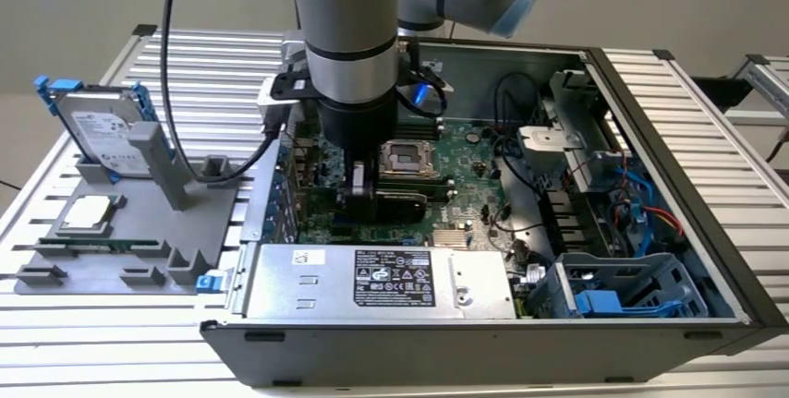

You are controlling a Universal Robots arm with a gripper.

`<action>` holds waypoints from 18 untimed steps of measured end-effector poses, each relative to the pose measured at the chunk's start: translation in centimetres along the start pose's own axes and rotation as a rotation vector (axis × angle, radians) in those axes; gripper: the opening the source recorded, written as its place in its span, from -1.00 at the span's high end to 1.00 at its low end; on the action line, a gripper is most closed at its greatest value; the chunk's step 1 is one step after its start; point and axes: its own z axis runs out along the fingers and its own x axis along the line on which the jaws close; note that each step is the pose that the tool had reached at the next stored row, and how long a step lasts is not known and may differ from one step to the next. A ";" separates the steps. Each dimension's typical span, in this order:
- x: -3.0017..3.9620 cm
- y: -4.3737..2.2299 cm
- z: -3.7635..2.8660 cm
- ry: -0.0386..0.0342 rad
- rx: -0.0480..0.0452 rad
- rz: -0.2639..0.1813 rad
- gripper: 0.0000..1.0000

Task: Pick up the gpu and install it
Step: 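Press down on the gpu until it lock into place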

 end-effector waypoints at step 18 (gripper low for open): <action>0.01 -0.34 -3.48 -0.0050 -0.0002 0.001 1.00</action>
